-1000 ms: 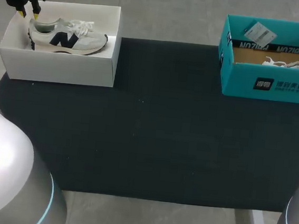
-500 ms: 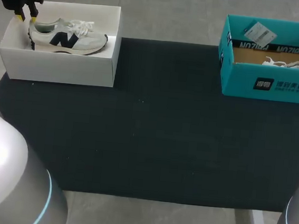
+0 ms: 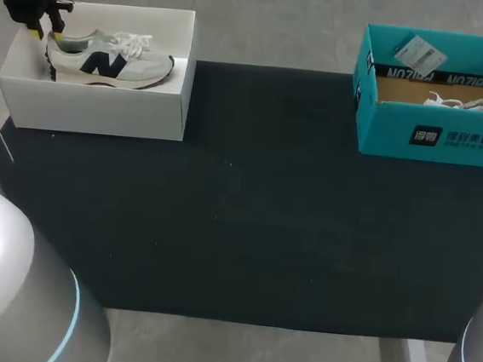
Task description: Take the shoe out of the shoebox, open the shoe tongue, remove and reinsert the insole, then place the shoe into the shoebox
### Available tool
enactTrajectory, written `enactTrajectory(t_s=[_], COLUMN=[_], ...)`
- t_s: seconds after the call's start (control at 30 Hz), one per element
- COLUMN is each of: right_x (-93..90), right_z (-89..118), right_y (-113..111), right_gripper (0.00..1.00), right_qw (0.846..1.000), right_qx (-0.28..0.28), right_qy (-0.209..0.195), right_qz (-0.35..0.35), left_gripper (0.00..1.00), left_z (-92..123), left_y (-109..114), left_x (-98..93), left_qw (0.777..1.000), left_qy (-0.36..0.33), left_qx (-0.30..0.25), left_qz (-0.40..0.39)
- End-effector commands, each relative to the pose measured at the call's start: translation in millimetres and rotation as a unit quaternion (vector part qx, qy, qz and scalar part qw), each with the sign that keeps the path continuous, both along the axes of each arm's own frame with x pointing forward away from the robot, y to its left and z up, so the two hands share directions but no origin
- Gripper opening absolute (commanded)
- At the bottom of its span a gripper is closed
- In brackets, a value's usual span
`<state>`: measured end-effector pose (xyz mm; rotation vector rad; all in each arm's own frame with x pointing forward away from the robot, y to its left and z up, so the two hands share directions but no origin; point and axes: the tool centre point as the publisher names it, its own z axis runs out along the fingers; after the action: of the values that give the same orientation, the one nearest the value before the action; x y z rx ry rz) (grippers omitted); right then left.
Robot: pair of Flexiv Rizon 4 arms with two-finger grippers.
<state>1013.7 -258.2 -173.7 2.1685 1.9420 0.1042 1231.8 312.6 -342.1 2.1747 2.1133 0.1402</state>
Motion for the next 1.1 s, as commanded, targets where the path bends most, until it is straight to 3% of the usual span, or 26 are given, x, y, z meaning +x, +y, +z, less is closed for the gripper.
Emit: enactTrajectory(t_s=[0.03, 0.73, 0.8, 0.83, 0.87, 0.9, 1.1], right_x=[-0.8, -0.8, -0.8, -0.8, -0.8, -0.8, -0.8], right_z=[-0.1, -0.1, -0.1, -0.1, -0.1, -0.1, -0.1], right_y=[-0.2, -0.2, -0.2, -0.2, -0.2, -0.2, -0.2], right_gripper=[1.0, 1.0, 1.0, 1.0, 1.0, 1.0, 1.0], right_qw=[1.0, 1.0, 1.0, 1.0, 1.0, 1.0, 1.0], right_qx=[0.0, 0.0, 0.0, 0.0, 0.0, 0.0, 0.0], right_qy=[-0.001, -0.001, -0.001, -0.001, -0.001, -0.001, -0.001], right_qz=[0.0, 0.0, 0.0, 0.0, 0.0, 0.0, 0.0], left_gripper=[0.42, 0.39, 0.34, 0.26, 0.09, 0.0, 0.0], left_z=[-9.3, -43.1, -45.0, -45.4, -45.6, -45.4, -40.0], left_y=[4.8, 1.8, 1.4, 1.4, 1.5, 1.6, 5.1], left_x=[16.3, 9.9, 10.2, 11.0, 12.0, 12.3, 10.0], left_qw=[0.995, 0.988, 0.987, 0.986, 0.986, 0.986, 0.986], left_qy=[0.095, 0.153, 0.163, 0.166, 0.167, 0.165, 0.163], left_qx=[0.0, 0.009, 0.003, -0.001, -0.002, 0.001, 0.013], left_qz=[-0.007, -0.008, -0.005, -0.003, 0.0, 0.0, -0.013])
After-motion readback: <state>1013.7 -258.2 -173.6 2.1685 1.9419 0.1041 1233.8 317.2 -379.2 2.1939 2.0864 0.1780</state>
